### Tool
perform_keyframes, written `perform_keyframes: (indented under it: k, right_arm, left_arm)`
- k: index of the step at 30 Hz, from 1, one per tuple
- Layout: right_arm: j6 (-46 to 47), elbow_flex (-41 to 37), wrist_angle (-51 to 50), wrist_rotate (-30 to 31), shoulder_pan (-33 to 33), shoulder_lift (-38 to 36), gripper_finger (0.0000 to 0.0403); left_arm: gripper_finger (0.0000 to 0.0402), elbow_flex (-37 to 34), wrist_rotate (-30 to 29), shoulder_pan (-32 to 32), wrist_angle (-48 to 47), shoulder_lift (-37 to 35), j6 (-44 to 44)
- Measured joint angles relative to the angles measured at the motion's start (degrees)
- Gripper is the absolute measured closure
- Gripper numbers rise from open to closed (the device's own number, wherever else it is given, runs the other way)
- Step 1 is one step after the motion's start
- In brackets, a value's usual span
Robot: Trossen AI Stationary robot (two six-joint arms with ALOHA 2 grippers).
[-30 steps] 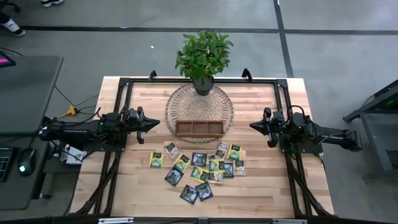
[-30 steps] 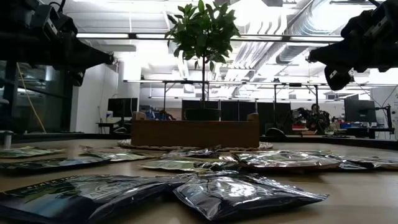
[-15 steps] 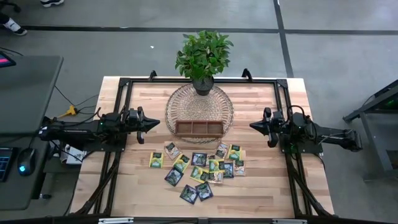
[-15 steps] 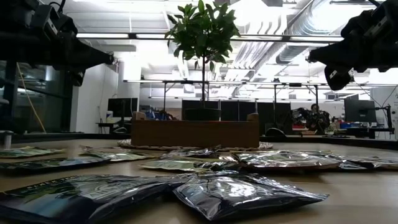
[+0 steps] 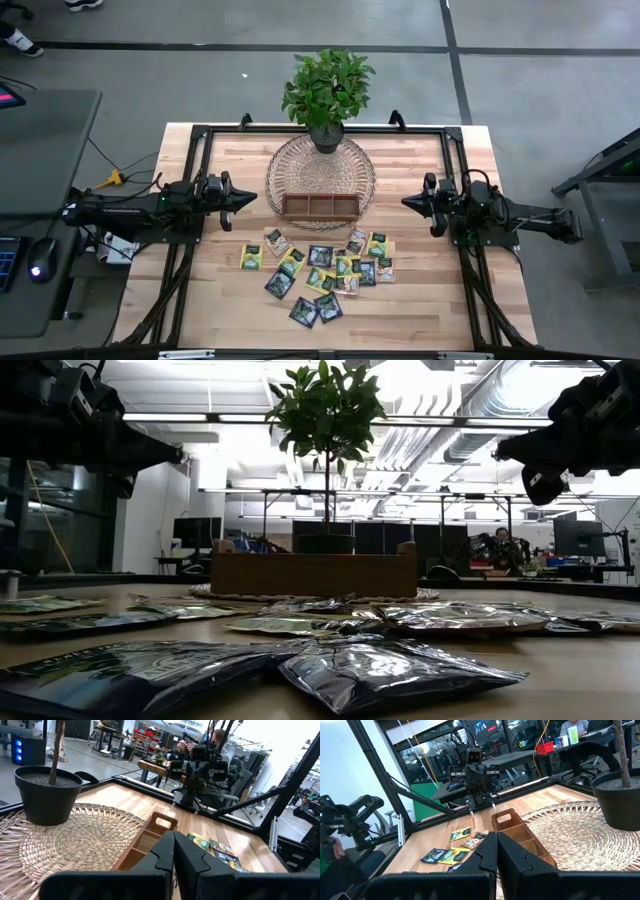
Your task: Pick & Place Tea
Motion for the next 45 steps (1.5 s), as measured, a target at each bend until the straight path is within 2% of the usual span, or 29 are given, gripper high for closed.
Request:
perform_keyframes:
  k: [16, 25, 30, 33, 37, 42, 45]
  right_arm:
    - [0.0, 0.0, 0.0, 0.0, 0.0, 0.0, 0.0402]
    - [0.0, 0.0, 0.0, 0.0, 0.0, 0.0, 0.0402]
    - [0.0, 0.0, 0.0, 0.0, 0.0, 0.0, 0.0402]
    - [0.0, 0.0, 0.0, 0.0, 0.0, 0.0, 0.0402]
    - [0.0, 0.0, 0.0, 0.0, 0.0, 0.0, 0.0402]
    - [0.0, 0.0, 0.0, 0.0, 0.0, 0.0, 0.0402]
    - [0.0, 0.0, 0.1, 0.0, 0.0, 0.0, 0.0402]
  left_arm:
    - [0.0396, 0.0, -0.5, 0.0, 0.2, 0.0, -1.2]
    - [0.0396, 0.0, 5.2, 0.0, 0.0, 0.0, -4.1]
    - [0.0396, 0.0, 13.6, 0.0, 0.4, 0.0, -4.2]
    - [0.0396, 0.0, 16.2, 0.0, 0.7, 0.0, -4.1]
    - [0.0396, 2.8, 16.7, 0.0, -7.0, 0.1, -4.3]
    - [0.0396, 10.9, 8.0, 0.0, -19.8, 1.9, -4.9]
    - [0.0396, 17.3, 6.7, 0.0, -29.2, 6.3, -3.9]
